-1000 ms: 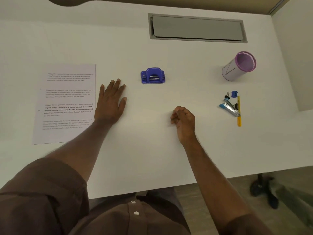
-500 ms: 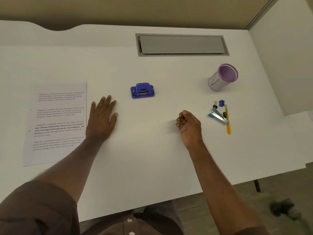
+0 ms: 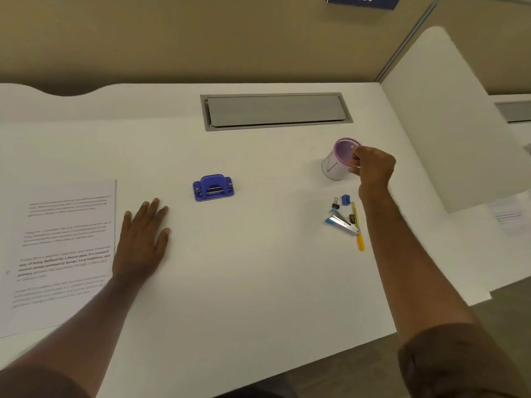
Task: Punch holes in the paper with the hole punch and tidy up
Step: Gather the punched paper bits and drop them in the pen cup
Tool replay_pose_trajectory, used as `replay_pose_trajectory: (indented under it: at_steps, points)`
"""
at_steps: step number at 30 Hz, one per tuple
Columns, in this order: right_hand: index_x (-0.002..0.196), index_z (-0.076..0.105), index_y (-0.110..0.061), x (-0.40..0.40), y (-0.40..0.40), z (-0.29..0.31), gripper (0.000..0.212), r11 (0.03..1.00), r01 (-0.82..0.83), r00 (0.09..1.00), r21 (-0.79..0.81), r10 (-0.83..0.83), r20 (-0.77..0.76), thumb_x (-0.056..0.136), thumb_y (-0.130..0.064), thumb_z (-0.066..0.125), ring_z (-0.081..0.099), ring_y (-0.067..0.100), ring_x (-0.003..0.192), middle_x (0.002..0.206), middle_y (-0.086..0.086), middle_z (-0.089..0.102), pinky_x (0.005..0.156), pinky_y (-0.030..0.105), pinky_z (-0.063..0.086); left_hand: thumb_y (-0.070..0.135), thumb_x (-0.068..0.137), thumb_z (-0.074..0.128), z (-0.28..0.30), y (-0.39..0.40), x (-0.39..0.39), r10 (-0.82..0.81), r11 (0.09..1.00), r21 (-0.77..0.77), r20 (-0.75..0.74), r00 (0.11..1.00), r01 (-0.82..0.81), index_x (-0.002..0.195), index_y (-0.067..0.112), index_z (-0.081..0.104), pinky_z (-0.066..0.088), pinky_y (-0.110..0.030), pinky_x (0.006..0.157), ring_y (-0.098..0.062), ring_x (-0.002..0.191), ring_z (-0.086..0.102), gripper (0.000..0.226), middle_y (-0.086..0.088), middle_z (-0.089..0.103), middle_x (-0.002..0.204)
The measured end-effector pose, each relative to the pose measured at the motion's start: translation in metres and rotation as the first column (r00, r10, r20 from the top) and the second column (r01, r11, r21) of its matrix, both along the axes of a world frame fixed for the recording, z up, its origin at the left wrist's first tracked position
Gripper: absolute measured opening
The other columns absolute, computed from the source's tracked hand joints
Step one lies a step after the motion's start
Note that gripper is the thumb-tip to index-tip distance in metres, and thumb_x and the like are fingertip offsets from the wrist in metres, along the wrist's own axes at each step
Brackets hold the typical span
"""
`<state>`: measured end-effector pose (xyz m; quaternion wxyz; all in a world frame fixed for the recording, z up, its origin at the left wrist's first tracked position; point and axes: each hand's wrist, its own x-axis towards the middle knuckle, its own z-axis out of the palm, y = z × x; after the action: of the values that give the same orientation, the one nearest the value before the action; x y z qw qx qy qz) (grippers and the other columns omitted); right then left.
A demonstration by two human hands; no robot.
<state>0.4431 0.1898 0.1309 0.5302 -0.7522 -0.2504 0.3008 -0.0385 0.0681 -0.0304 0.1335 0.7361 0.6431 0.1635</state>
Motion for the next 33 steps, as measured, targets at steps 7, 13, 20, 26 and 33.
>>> replay_pose_trajectory:
  at_steps: [7, 13, 20, 26, 33]
  points:
    - [0.086, 0.075, 0.006, 0.039, 0.043, -0.009, 0.022, 0.944, -0.081, 0.911, -0.321, 0.200, 0.360, 0.075, -0.013, 0.074, 0.073, 0.038, 0.082, 0.080, 0.024, 0.072, 0.085, 0.052, 0.060, 0.037, 0.101, 0.033, 0.002, 0.000, 0.000, 0.000, 1.000, 0.013, 0.001, 1.000, 0.000, 0.153, 0.015, 0.041, 0.012, -0.051, 0.128, -0.026, 0.155, 0.026, 0.057, -0.004, 0.031, 0.166]
    - [0.086, 0.075, -0.001, 0.041, 0.052, -0.003, 0.025, 0.912, -0.078, 0.809, -0.403, 0.294, 0.509, 0.074, -0.021, 0.081, 0.065, 0.024, 0.078, 0.079, 0.013, 0.069, 0.079, 0.036, 0.057, 0.038, 0.101, 0.031, -0.001, -0.001, -0.001, 0.001, 1.000, 0.003, -0.003, 1.000, -0.001, 0.155, 0.018, 0.038, 0.011, -0.050, 0.128, -0.023, 0.156, 0.023, 0.058, -0.002, 0.028, 0.167]
    - [0.067, 0.066, -0.015, 0.041, 0.057, 0.003, 0.013, 0.883, -0.108, 0.895, -0.458, 0.287, 0.342, 0.078, -0.011, 0.072, 0.063, 0.010, 0.053, 0.047, -0.006, 0.064, 0.062, 0.028, 0.056, 0.039, 0.102, 0.031, -0.001, 0.000, -0.001, 0.004, 1.000, -0.009, -0.001, 1.000, -0.004, 0.156, 0.020, 0.037, 0.009, -0.048, 0.129, -0.020, 0.156, 0.020, 0.057, 0.001, 0.027, 0.167]
    - [0.083, 0.075, -0.003, 0.041, 0.055, 0.009, 0.011, 0.885, -0.152, 0.913, -0.439, 0.296, 0.281, 0.078, -0.012, 0.077, 0.061, 0.007, 0.041, 0.043, -0.006, 0.064, 0.053, 0.022, 0.059, 0.038, 0.102, 0.032, 0.000, 0.000, 0.001, 0.009, 1.000, -0.007, -0.005, 1.000, -0.009, 0.156, 0.019, 0.037, 0.009, -0.048, 0.129, -0.020, 0.156, 0.020, 0.057, 0.000, 0.027, 0.167]
    - [0.102, 0.074, -0.003, 0.038, 0.044, 0.010, 0.036, 0.942, -0.166, 0.923, -0.292, 0.253, 0.291, 0.082, -0.031, 0.064, 0.067, 0.018, 0.072, 0.080, 0.001, 0.071, 0.073, 0.036, 0.058, 0.033, 0.103, 0.036, 0.008, -0.004, 0.001, -0.011, 1.000, 0.004, -0.026, 1.000, 0.011, 0.154, 0.013, 0.041, 0.013, -0.052, 0.128, -0.025, 0.155, 0.026, 0.055, -0.005, 0.031, 0.165]
